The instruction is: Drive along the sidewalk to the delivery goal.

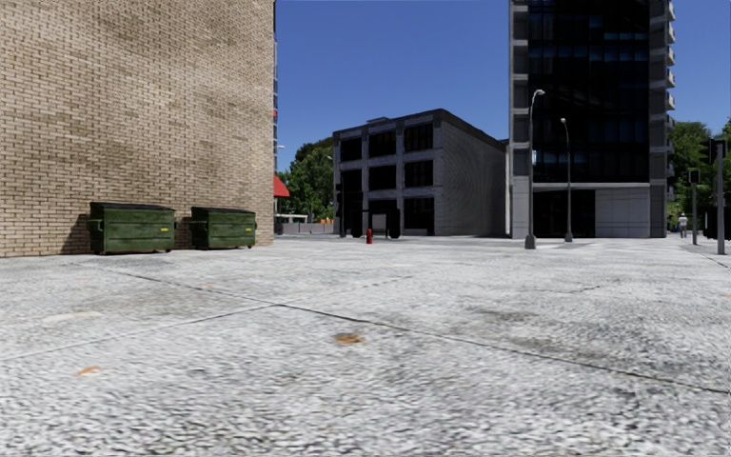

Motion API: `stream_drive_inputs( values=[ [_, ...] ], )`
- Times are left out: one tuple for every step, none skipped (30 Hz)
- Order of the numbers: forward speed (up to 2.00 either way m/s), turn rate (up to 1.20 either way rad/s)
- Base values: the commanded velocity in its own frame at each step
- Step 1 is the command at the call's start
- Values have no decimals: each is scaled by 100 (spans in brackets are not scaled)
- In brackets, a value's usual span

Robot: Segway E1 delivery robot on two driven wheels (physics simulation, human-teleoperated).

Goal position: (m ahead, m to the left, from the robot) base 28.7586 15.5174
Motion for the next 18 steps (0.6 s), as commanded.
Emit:
stream_drive_inputs(
  values=[
    [200,0],
    [200,0],
    [200,0],
    [200,0],
    [200,0],
    [200,0],
    [200,0],
    [200,0],
    [200,0],
    [200,0],
    [200,0],
    [200,0],
    [200,0],
    [200,0],
    [200,0],
    [200,0],
    [200,0],
    [200,0]
  ],
)
